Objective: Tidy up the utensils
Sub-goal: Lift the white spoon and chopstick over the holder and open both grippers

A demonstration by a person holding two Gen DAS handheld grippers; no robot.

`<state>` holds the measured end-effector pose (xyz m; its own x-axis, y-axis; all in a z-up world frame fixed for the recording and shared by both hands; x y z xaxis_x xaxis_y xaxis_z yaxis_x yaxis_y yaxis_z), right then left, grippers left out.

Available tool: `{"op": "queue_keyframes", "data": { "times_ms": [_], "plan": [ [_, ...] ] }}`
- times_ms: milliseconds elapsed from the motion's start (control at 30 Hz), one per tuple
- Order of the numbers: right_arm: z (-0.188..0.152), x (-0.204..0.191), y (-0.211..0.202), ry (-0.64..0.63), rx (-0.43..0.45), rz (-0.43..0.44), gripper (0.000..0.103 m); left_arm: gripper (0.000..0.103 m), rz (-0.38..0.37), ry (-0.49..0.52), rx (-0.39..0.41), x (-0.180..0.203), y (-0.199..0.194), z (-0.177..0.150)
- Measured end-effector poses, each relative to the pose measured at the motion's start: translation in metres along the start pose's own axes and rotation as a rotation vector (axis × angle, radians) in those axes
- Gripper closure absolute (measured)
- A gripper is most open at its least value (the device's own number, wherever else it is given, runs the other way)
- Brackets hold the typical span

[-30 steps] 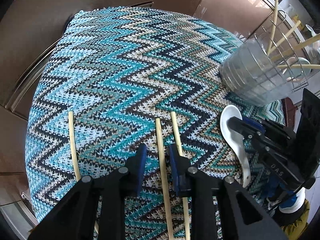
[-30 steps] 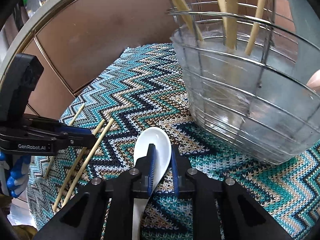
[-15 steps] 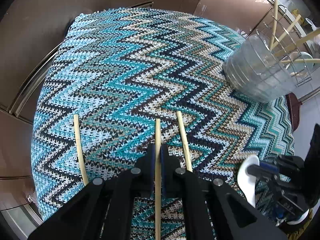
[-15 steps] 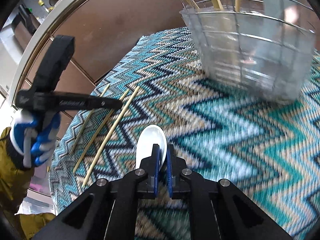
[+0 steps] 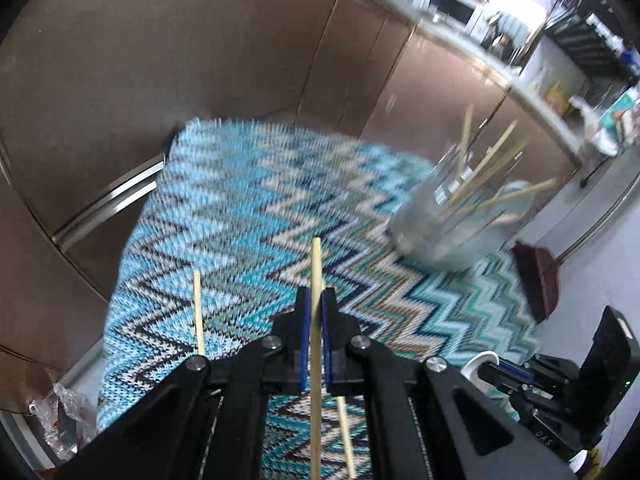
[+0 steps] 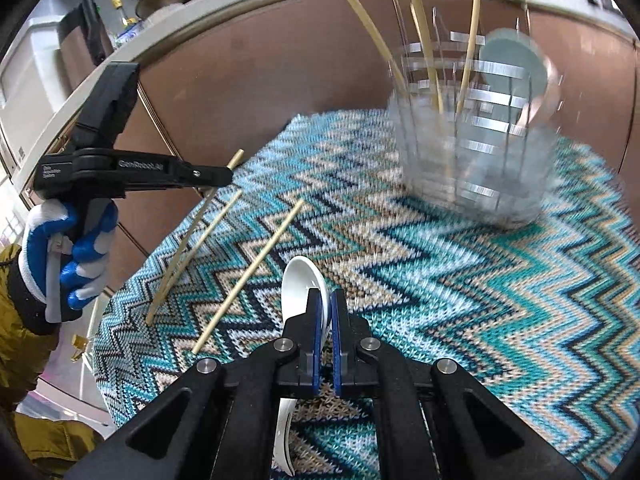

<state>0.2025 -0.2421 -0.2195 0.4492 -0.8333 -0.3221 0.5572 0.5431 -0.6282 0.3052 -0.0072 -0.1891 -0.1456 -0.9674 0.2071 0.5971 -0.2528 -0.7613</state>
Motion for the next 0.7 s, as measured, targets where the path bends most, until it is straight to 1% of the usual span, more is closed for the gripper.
{"op": "queue_keyframes", "data": {
  "times_ms": [67, 133, 267, 400, 500, 600, 633, 700],
  "plan": [
    [0.008, -0.006, -0.012, -0.020, 0.045, -0.019, 0.098, 0.099, -0.021, -0.009, 0.048, 0.008, -0.017, 0.008],
    [0.021, -0.009, -0.034, -0.047, 0.106, -0.048, 0.098, 0.099, -0.057, -0.021, 0.107, 0.013, -0.041, 0.019],
    [0.063, -0.011, -0.082, -0.095, 0.282, -0.123, 0.098, 0.099, -0.132, -0.033, 0.244, 0.035, -0.083, 0.053],
    [0.103, -0.006, -0.114, -0.126, 0.436, -0.168, 0.098, 0.099, -0.174, -0.026, 0.365, 0.067, -0.107, 0.088],
    [0.133, 0.003, -0.125, -0.146, 0.533, -0.199, 0.098, 0.099, -0.181, -0.036, 0.449, 0.092, -0.112, 0.118],
    [0.155, 0.014, -0.122, -0.156, 0.590, -0.234, 0.098, 0.099, -0.193, -0.062, 0.525, 0.112, -0.112, 0.144],
    [0.162, 0.019, -0.119, -0.152, 0.606, -0.233, 0.098, 0.099, -0.186, -0.073, 0.560, 0.119, -0.110, 0.152],
    [0.172, 0.030, -0.108, -0.152, 0.631, -0.248, 0.098, 0.098, -0.177, -0.091, 0.603, 0.126, -0.102, 0.162]
  ]
}}
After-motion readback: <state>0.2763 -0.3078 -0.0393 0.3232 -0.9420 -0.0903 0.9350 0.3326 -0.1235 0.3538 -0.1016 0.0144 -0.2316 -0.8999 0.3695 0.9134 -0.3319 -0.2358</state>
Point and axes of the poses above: each gripper's, at about its wrist camera, not at the fingertips, and y roughly the way its jaws point, x to its right, z to its top, the point moved 1 cm from there along y, roughly the way its jaws point, and after that the axes turned 7 degrees about z, right-handed, at the moved point
